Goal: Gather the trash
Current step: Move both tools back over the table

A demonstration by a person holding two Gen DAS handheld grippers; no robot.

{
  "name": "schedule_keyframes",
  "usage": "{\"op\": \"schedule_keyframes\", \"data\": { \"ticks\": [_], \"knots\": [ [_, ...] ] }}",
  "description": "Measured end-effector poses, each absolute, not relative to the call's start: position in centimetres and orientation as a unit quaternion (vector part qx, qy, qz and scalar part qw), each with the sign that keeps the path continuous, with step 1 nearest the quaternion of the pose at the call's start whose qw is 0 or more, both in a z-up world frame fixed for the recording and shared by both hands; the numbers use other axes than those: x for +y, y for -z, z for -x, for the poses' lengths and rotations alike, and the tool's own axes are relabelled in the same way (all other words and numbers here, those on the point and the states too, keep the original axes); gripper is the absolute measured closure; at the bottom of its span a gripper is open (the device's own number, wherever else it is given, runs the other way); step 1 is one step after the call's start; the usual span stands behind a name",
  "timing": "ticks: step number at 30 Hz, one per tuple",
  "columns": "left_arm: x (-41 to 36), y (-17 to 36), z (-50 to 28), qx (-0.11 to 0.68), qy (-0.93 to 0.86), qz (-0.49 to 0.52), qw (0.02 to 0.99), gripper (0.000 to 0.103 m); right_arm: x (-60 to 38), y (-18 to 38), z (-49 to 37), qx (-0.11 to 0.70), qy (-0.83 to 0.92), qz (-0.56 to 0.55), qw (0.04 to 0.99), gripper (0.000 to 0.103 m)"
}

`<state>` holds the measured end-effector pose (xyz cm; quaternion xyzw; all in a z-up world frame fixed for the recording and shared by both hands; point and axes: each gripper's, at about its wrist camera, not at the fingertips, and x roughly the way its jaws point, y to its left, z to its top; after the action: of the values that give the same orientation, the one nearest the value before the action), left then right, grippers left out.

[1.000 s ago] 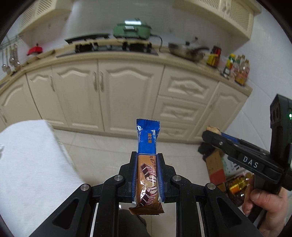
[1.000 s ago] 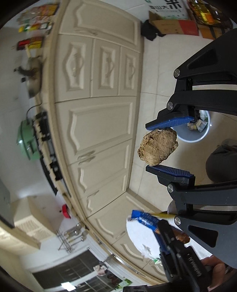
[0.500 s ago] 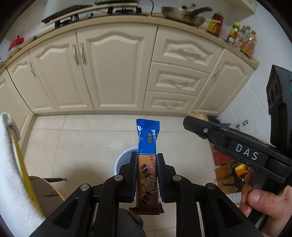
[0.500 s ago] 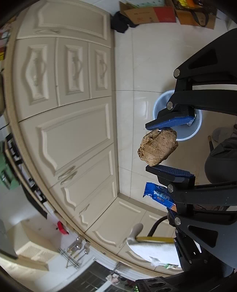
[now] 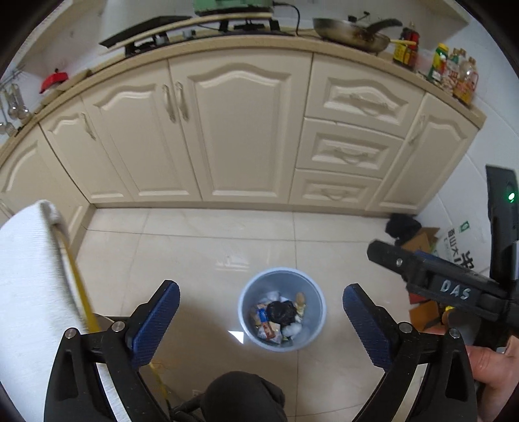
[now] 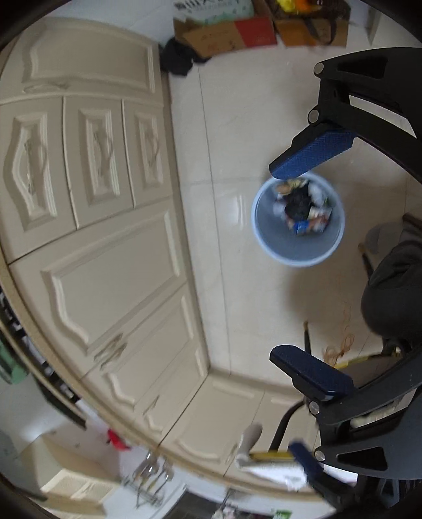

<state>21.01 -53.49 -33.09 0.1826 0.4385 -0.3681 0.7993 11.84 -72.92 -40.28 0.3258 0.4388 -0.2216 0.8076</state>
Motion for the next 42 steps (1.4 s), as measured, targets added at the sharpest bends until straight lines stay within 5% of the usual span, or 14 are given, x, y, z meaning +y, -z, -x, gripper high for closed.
{"op": "schedule_keyframes", "data": {
  "ticks": [7,28,42],
  "knots": [
    [-49.8,30.9,-18.6,0.412,0.372,-0.155,0.817,0.003,-70.9,37.4,-11.6,0.433,0.223,-0.307,0.818,0.000],
    [-18.6,17.9,-6.9,0.279,0.300,-0.041,0.911,0.001,-54.7,23.4,-15.8,0.366,0.121,-0.183,0.904,0.000],
    [-0.1,17.6,2.9,0.258,0.165,0.029,0.952,0.001,-38.1,20.1,-21.5,0.357,-0.027,-0.082,0.930,0.000]
  ]
}}
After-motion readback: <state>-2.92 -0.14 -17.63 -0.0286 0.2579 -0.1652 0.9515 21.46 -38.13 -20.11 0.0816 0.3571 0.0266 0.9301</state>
